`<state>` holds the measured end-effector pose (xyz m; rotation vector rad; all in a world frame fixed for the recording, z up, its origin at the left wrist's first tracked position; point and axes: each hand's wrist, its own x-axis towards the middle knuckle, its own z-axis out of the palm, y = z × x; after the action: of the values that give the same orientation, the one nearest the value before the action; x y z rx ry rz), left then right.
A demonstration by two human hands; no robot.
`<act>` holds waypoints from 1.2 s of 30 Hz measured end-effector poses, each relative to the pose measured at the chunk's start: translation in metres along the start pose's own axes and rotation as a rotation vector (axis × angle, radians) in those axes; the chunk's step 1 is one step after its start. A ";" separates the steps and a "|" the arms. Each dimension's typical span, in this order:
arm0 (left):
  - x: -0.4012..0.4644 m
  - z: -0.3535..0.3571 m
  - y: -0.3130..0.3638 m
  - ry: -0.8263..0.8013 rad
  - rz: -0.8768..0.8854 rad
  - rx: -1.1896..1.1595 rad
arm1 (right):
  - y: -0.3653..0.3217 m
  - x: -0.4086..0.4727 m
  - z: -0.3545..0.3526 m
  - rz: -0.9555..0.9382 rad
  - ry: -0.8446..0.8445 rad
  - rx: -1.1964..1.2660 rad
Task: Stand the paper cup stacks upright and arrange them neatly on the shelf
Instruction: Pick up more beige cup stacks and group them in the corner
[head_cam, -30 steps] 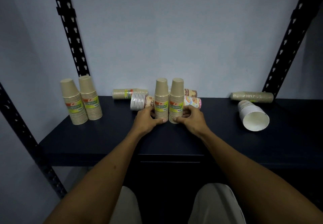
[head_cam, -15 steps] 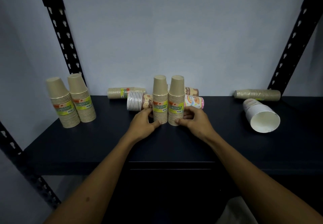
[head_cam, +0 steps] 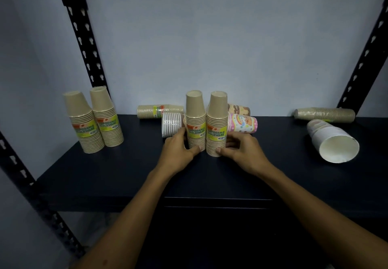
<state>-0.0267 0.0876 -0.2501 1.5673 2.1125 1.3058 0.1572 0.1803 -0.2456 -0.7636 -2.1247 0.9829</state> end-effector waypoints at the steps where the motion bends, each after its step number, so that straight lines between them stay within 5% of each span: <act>1: -0.001 -0.002 0.000 0.000 -0.007 -0.010 | -0.001 0.000 0.001 0.000 -0.010 -0.002; 22: -0.073 -0.144 -0.075 0.356 -0.228 0.069 | -0.075 0.061 0.162 -0.126 -0.343 0.143; 36: -0.073 -0.158 -0.094 0.512 -0.279 0.011 | -0.087 0.095 0.193 -0.171 -0.407 0.149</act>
<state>-0.1567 -0.0613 -0.2501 0.9544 2.5108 1.7221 -0.0677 0.1214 -0.2402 -0.3201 -2.3746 1.2684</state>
